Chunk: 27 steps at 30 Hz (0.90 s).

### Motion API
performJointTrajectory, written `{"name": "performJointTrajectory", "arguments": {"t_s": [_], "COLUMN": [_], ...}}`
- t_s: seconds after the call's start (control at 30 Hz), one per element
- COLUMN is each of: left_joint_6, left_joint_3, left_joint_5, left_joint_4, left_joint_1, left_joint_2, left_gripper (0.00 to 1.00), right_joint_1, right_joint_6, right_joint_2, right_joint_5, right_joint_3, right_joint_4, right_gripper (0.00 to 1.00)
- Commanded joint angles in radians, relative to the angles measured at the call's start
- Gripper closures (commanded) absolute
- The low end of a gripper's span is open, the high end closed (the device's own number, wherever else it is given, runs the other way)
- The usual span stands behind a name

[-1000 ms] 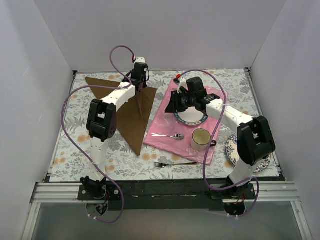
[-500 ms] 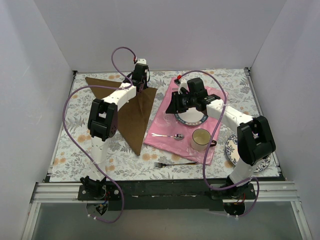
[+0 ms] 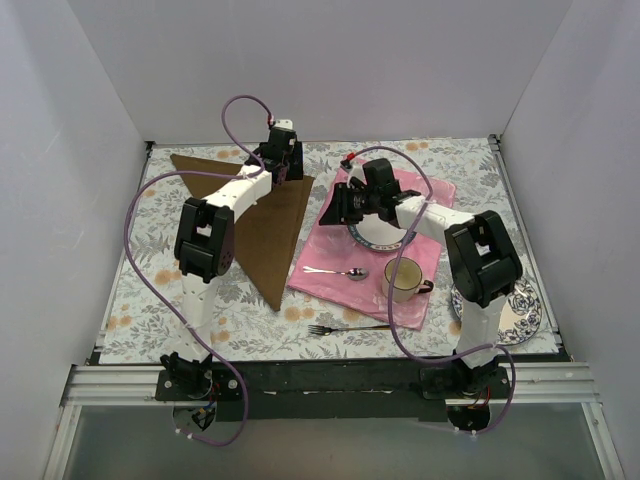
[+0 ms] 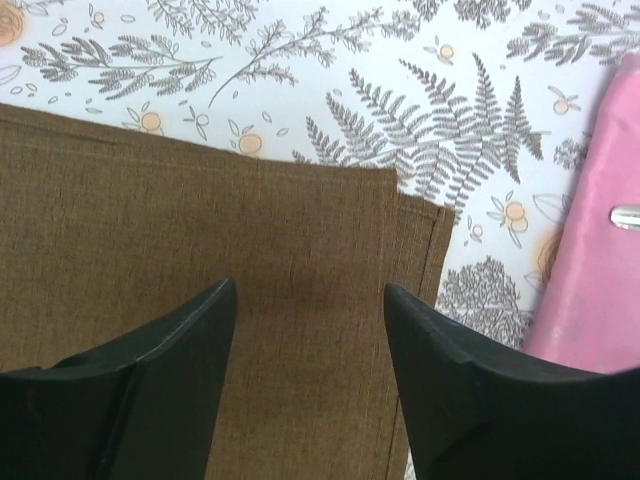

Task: Fold the napkin, place the utensils inside, and roll it up
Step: Fold the napkin

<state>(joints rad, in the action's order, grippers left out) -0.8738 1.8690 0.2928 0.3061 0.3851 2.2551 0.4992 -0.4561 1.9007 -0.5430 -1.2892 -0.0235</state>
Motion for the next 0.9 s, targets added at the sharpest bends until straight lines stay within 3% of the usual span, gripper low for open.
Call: {"name": "performJointTrajectory", "arguments": {"t_s": [0.0,0.13,0.2,0.33,0.47,0.73,0.87], "left_joint_6": [-0.054,-0.158,-0.276,-0.49,-0.57,-0.541,-0.556], "left_joint_3": [-0.007,-0.086,-0.163,-0.304,-0.409,-0.263,-0.197], "left_joint_5": [-0.024,-0.099,-0.168,-0.441,-0.489,-0.429,-0.425], "left_joint_4": [0.073,0.117,0.123,0.093,0.012,0.083,0.084], "left_joint_1": [-0.025,-0.126,-0.239,-0.463,-0.61,-0.649,-0.654], "left_joint_2": [-0.163,-0.264,-0.31,-0.331,-0.336,-0.188,-0.109], "left_gripper": [0.39,0.4,0.4,0.4,0.37,0.33,0.34], "right_joint_1": [0.025,0.087,0.131,0.225,0.315,0.404,0.43], "right_joint_6": [-0.052,-0.033,-0.027,-0.007,0.04,0.146,0.221], "right_joint_2": [0.032,0.052,0.078,0.129,0.193,0.245,0.251], "right_joint_5": [-0.017,0.0,0.003,0.006,0.017,0.049,0.147], "right_joint_3": [-0.079,-0.091,-0.105,-0.148,-0.22,-0.26,-0.274], "right_joint_4": [-0.09,-0.085,-0.073,-0.041,0.013,0.126,0.203], "right_gripper": [0.6,0.55,0.52,0.49,0.48,0.47,0.42]}}
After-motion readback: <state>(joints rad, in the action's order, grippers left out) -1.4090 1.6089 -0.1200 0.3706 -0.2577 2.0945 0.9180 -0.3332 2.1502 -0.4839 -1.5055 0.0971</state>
